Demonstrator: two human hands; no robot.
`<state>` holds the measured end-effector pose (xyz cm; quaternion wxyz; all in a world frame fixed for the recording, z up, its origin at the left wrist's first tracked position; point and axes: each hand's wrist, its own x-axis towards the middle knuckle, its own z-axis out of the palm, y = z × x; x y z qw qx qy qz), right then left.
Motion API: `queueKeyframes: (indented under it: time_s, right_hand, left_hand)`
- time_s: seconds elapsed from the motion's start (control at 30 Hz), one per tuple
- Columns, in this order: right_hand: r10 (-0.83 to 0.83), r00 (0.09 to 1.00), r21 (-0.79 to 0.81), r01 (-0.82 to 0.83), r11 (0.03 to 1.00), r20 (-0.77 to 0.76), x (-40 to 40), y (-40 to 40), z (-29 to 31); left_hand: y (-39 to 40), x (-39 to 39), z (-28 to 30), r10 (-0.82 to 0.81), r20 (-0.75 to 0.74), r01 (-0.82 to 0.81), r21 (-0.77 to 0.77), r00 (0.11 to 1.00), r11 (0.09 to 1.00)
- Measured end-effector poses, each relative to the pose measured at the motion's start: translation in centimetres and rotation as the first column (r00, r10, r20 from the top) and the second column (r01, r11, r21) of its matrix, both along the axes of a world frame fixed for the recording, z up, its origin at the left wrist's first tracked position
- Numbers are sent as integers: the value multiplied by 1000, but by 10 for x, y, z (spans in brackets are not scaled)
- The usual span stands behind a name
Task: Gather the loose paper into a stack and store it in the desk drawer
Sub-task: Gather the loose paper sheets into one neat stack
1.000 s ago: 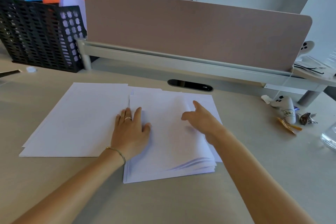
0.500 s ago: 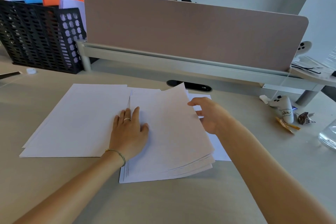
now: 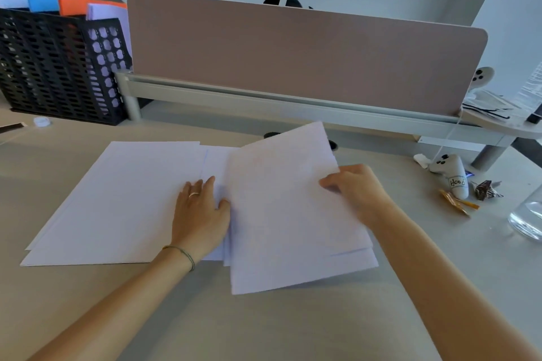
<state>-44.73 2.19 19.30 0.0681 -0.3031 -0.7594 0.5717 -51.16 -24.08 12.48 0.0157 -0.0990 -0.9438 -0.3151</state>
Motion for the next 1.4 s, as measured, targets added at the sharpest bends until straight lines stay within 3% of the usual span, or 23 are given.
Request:
queueKeyframes:
  time_s: [0.07,0.17,0.27,0.43,0.57,0.77,0.87,0.97,1.07,1.13,1.23,1.3,1.4]
  right_hand:
    - [-8,991,205,-19,978,133,5,16,-6]
    - [1,953,457,-147,877,304,6,19,-18]
    - [70,958,367,-172,914,276,4,3,-15]
    - [125,980,6,-128,992,154,9,-10,-4]
    - [74,995,-261,-54,964,65,8,-4,6]
    - [12,999,-483,10,876,41,17,32,3]
    - [58,994,-425,-12,905,96,20,38,-3]
    - [148,983,-260,-115,959,112,19,29,0]
    - [147,985,-160,-160,974,-88,27,32,35]
    - [167,961,-140,-200,970,-218,35,31,69]
    - [224,922,-107,-269,957,-315,38,16,104]
    - [271,907,-60,-306,950,-322,29,-3,113]
    - [360,883,-39,-389,920,-301,6,-41,113]
  left_hand:
    - [12,1,-3,-86,-70,71,-191,994,979]
    - [38,10,-9,-197,-62,172,-284,978,943]
    - [47,14,-18,-206,-64,170,-360,977,917]
    - [46,14,-21,-200,-83,152,-393,976,907]
    - [45,16,-18,-210,-92,160,-381,973,910]
    - [45,17,-16,-202,-51,175,-327,978,929]
    - [47,15,-13,-199,-30,180,-308,980,934]
    - [47,13,-5,-203,34,206,-243,978,948]
    - [37,10,13,-222,37,221,23,974,975]
    - [13,4,24,-171,-43,175,136,984,975]
    - [-44,-26,30,-56,-143,40,-119,988,992]
    - [-82,-41,28,89,-39,-97,-328,995,940]
    - [-105,-39,19,172,120,-118,-363,978,924]
